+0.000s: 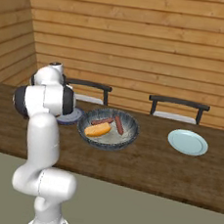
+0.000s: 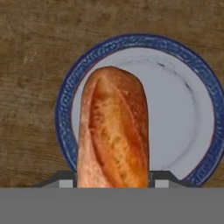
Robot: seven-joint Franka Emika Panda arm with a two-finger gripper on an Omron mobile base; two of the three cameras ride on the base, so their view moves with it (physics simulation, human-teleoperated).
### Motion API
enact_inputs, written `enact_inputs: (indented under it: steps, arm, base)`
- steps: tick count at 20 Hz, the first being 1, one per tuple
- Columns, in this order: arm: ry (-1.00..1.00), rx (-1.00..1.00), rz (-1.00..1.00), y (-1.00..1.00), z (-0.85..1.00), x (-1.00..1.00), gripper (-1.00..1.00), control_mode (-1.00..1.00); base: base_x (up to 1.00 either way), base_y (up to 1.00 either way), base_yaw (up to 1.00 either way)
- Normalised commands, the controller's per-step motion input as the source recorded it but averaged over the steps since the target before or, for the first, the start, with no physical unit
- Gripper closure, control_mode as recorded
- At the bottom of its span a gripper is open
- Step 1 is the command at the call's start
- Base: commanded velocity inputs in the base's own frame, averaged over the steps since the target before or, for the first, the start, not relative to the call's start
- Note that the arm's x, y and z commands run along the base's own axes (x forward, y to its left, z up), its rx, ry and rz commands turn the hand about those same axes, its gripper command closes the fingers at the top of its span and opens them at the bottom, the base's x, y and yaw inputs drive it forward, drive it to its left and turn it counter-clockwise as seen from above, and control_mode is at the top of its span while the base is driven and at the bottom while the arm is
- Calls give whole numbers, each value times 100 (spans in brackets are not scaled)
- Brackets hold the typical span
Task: Place one bun and one sausage from the bowl on each plate.
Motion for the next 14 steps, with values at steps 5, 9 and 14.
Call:
enact_inputs:
  steps: [5,9,14]
  arm:
    - [-2,0,0,1,-1,0,-100,-100]
    - [0,0,0,0,0,0,-100,-100]
    - [-5,0,1,0,0,0,-100,-100]
  base:
    - [0,0,0]
    - [0,0,0]
    - [0,0,0]
